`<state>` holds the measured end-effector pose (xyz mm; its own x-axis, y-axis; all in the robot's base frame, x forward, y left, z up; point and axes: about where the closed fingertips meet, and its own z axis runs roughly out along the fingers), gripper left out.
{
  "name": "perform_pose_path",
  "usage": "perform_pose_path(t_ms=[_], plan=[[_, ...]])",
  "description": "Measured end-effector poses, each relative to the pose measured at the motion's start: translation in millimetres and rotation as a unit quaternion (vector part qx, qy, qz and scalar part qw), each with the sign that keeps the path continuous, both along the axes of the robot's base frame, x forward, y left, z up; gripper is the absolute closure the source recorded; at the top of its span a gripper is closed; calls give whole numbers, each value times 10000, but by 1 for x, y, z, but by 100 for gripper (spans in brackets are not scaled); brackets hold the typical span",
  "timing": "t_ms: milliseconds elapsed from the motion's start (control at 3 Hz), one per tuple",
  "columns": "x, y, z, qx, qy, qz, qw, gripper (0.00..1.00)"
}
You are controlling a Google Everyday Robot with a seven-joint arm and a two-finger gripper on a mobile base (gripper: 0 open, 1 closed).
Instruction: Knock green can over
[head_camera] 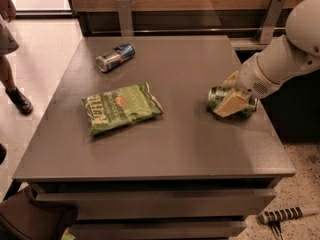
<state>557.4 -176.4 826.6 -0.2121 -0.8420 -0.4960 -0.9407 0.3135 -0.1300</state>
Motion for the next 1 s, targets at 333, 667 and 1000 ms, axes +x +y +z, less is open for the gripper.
perform_pose_path(t_ms=[333, 667, 1000], plan=[[0, 1, -1, 0, 7, 12, 10000, 17], [0, 3, -1, -1, 15, 24, 10000, 0], [0, 3, -1, -1, 15, 25, 10000, 0]])
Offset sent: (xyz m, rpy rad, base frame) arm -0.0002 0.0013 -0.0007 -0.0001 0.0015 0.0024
